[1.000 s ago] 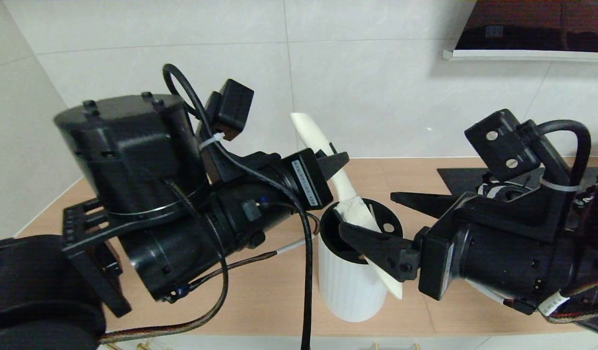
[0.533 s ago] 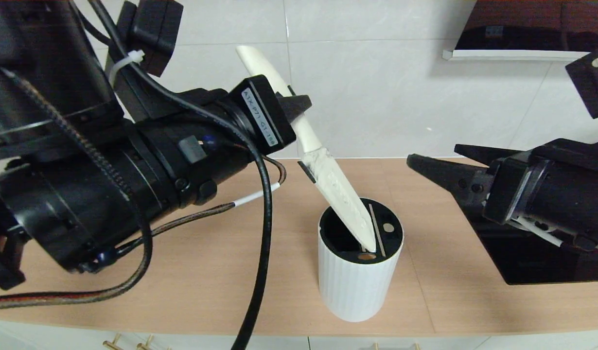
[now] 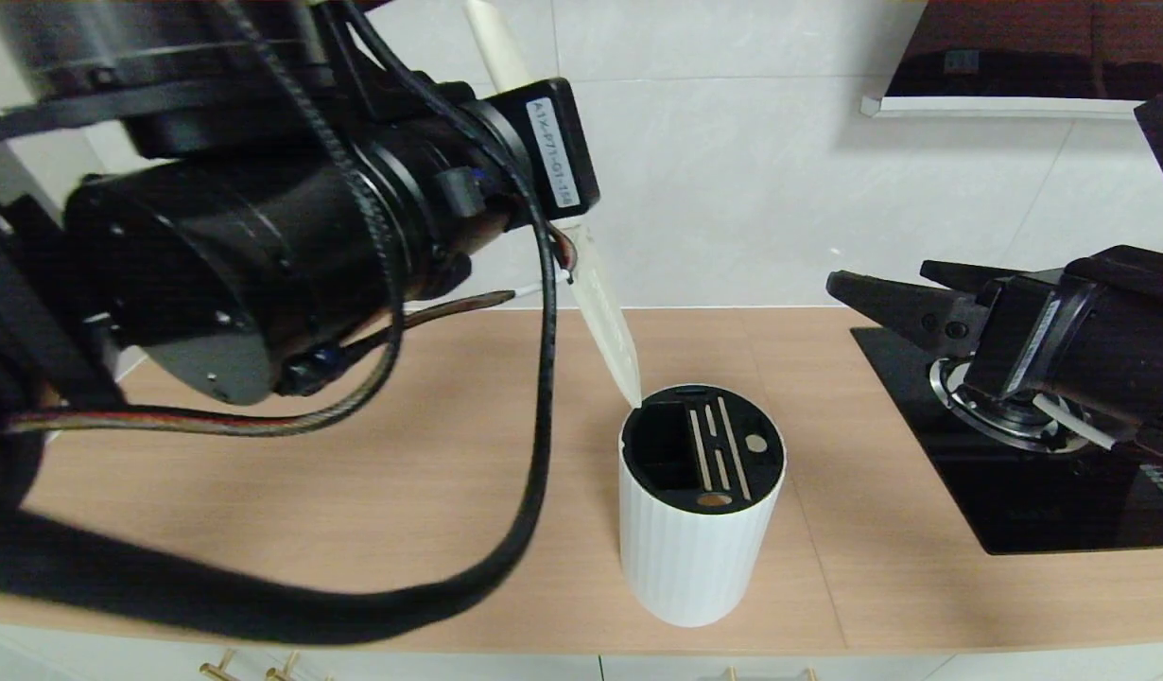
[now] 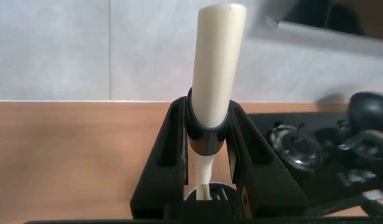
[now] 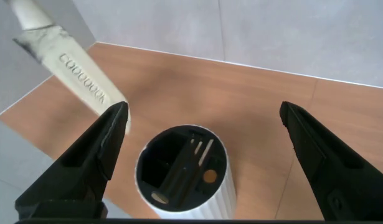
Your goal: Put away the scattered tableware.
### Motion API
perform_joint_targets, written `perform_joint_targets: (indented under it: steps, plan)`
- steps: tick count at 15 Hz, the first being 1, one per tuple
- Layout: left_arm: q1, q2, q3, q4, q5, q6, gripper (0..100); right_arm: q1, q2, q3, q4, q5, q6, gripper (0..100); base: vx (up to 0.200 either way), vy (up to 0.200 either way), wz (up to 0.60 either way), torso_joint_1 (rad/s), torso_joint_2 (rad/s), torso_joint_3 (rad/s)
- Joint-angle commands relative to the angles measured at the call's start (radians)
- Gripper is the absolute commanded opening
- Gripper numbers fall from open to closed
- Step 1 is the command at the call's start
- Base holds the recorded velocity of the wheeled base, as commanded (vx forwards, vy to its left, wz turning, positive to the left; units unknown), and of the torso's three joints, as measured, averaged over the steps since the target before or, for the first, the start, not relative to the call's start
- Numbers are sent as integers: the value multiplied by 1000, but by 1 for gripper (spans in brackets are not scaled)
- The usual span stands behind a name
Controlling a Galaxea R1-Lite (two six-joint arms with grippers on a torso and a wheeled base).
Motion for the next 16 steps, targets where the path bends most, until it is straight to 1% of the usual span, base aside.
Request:
perform_joint_targets:
  steps: [1,3,4,5,8,13,14,16]
  plan:
    - [-43,82,-34,1,17,3,0,-6,5,0,-1,0,1,100,0,0,0,0,0,0]
    - [-54,128,-76,3,61,4,0,-20,9,0,-1,0,1,100,0,0,0,0,0,0]
    - [-55,148,-80,1,81,8,0,-21,11,0,-1,0,1,100,0,0,0,0,0,0]
    - [-55,159,-82,-1,87,8,0,-21,12,0,-1,0,1,100,0,0,0,0,0,0]
    - [-55,173,-80,-1,89,8,0,-21,14,1,-1,0,1,100,0,0,0,0,0,0]
    - [-80,186,-64,9,95,8,0,-21,16,3,-1,3,1,100,0,0,0,0,0,0]
    - [-86,189,-57,22,101,8,0,-21,20,3,-1,4,1,100,0,0,0,0,0,0]
    - [-87,202,-56,22,109,8,0,-21,20,5,-1,6,1,100,0,0,0,0,0,0]
